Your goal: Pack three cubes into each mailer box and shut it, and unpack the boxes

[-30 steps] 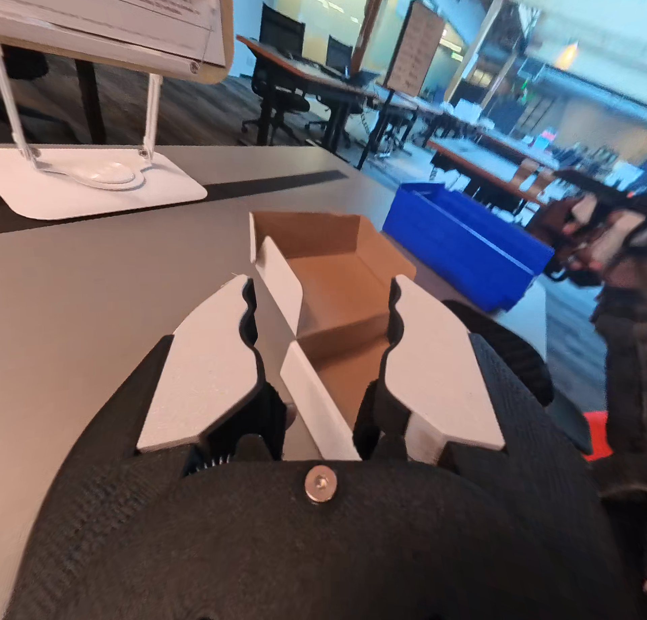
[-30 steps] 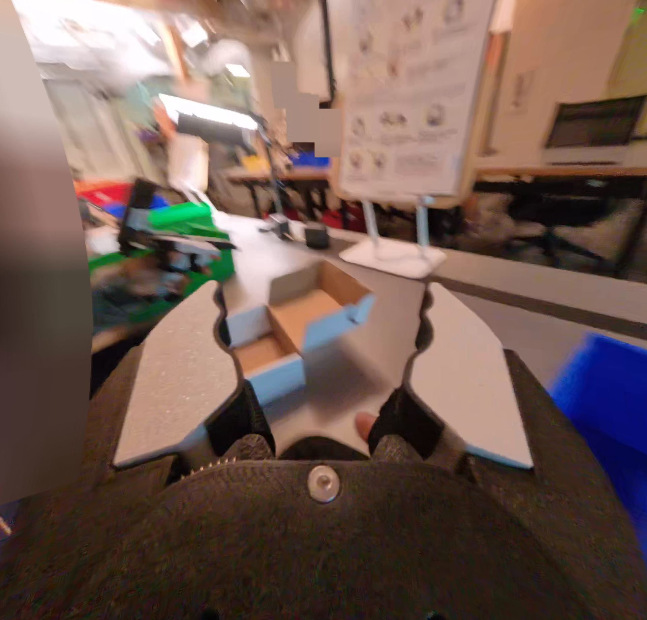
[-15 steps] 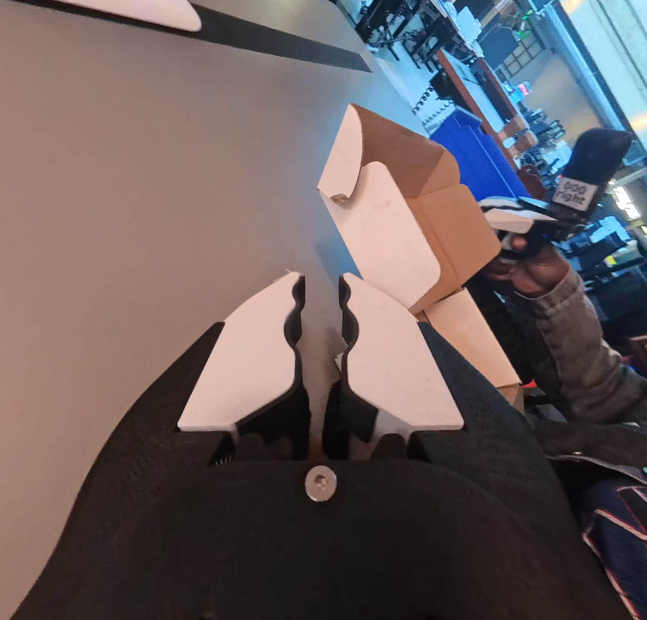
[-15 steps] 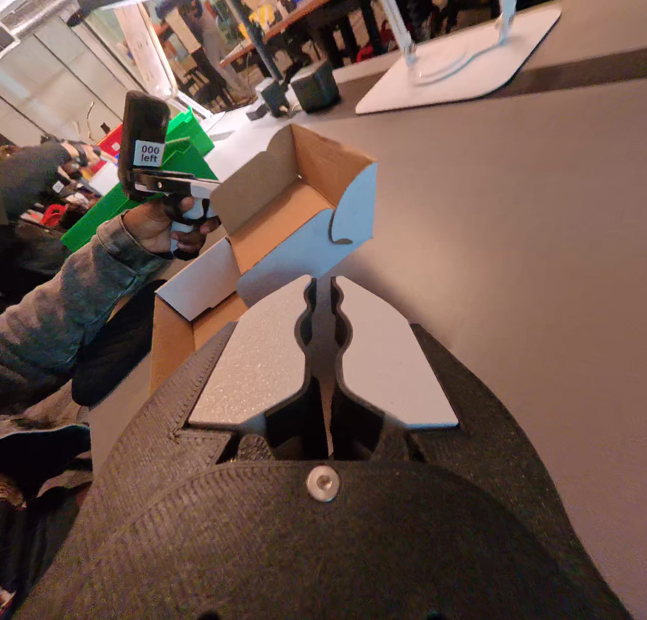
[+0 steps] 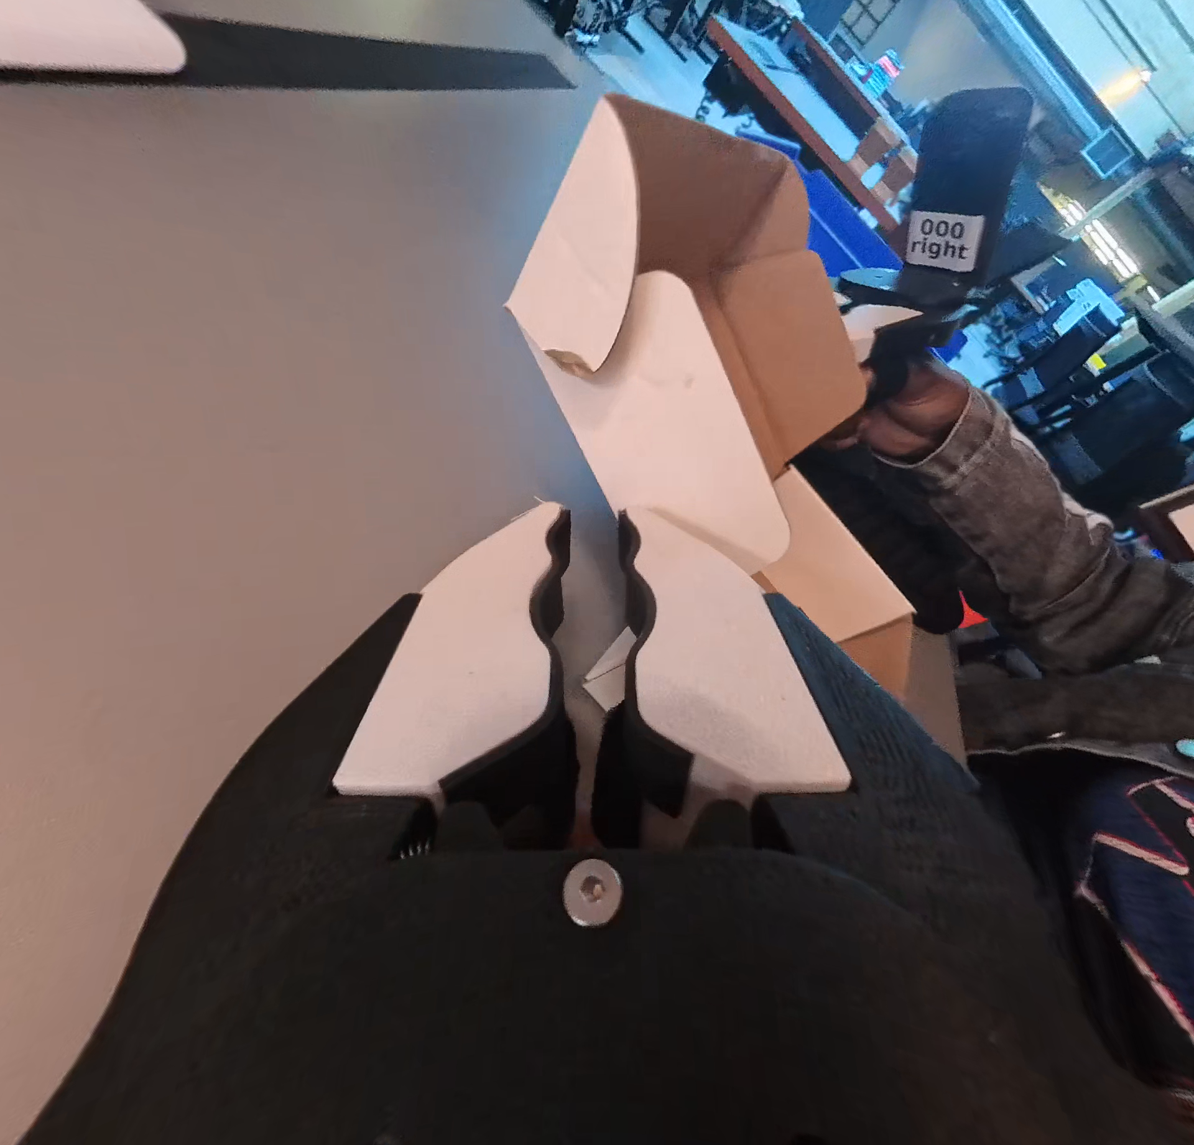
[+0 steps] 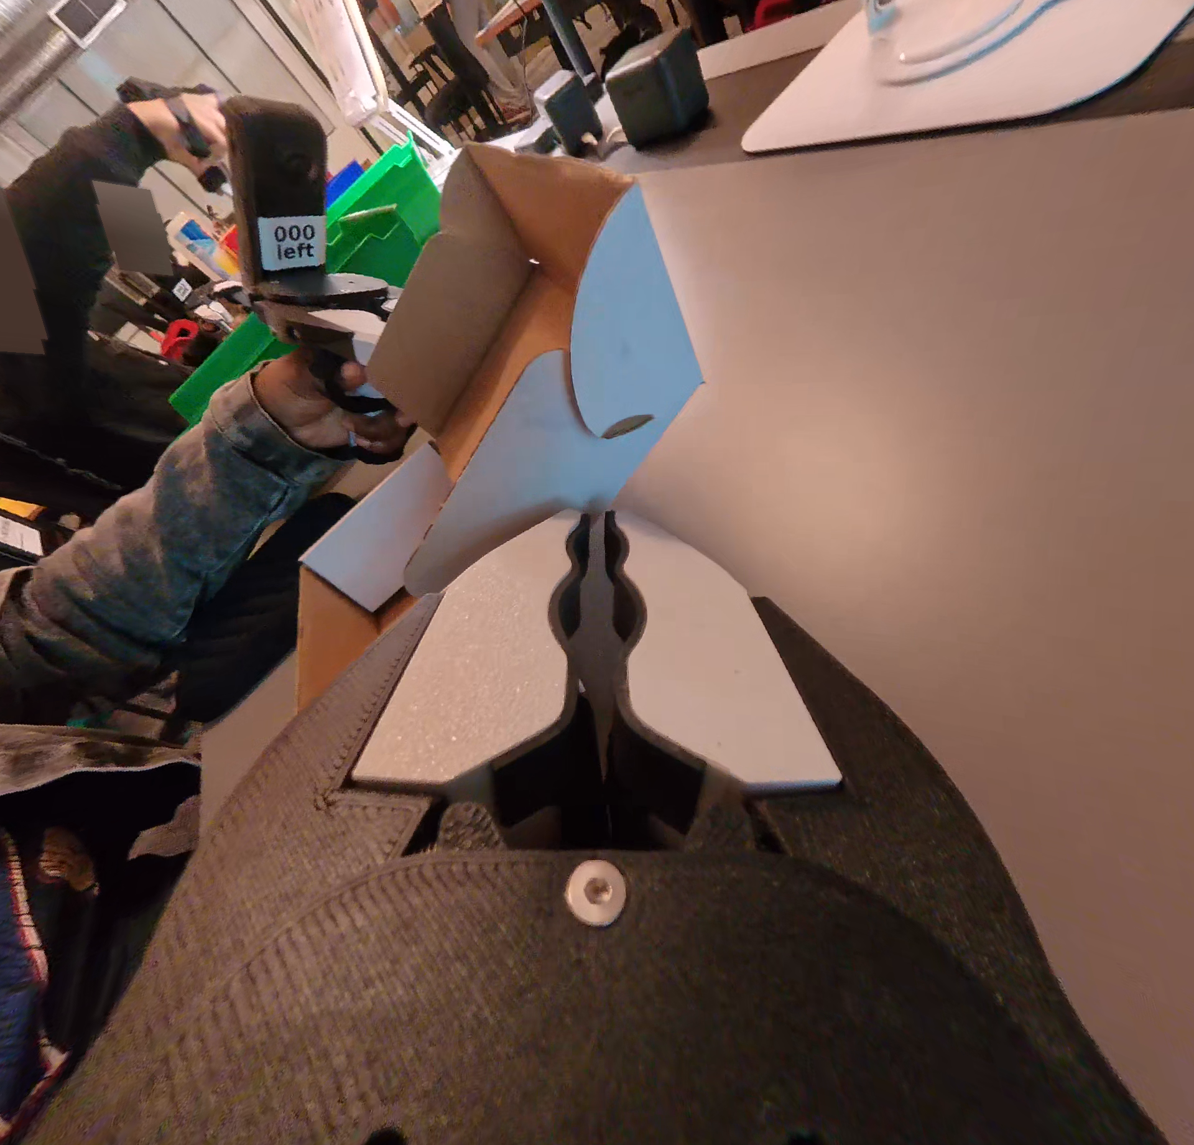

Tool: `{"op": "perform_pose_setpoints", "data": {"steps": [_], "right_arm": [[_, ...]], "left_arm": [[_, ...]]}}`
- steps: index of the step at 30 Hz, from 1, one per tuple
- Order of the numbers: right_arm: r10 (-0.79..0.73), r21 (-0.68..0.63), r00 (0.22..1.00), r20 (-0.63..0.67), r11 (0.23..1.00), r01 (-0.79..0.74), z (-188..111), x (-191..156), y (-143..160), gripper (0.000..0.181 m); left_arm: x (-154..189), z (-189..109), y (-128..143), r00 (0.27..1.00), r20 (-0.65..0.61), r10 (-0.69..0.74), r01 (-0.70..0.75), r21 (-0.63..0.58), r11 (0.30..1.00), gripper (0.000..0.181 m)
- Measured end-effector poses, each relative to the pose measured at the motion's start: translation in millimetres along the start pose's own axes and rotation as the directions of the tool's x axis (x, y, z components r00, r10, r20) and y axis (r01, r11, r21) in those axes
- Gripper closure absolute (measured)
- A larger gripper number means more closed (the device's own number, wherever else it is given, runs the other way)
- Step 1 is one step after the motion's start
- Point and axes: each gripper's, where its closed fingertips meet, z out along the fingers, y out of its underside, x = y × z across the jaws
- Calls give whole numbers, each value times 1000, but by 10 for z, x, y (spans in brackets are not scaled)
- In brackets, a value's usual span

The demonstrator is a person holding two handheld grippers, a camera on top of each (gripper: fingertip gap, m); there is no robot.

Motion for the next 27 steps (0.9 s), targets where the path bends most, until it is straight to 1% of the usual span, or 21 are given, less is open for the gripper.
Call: {"op": "perform_pose_setpoints", "data": {"steps": [6, 9, 13, 15, 19, 24, 27], "right_arm": [[-153, 24, 988, -26, 988, 153, -82, -178, -21, 173], [-228, 49, 973, -23, 972, 229, -156, -321, -48, 173], [-295, 65, 955, -24, 953, 295, -250, -483, -35, 171], [-322, 71, 946, -32, 943, 324, -292, -561, 2, 171], [-425, 36, 896, -127, 901, 433, -342, -623, 168, 171], [-509, 27, 825, -246, 847, 530, -400, -711, 269, 174], [-550, -6, 782, -295, 819, 574, -434, -752, 352, 173]], "left_arm": [[340, -159, 40, 994, -40, 102, -100, 55, 993, 166], [513, -229, 97, 988, -62, 143, -139, 60, 988, 166], [702, -316, 149, 977, -64, 203, -198, 75, 977, 166], [786, -343, 214, 971, -55, 234, -231, 63, 971, 166], [892, -345, 404, 947, 4, 322, -322, 13, 947, 166], [980, -349, 514, 914, 69, 401, -402, 6, 916, 167], [1011, -353, 608, 892, 99, 441, -441, -28, 897, 167]]}}
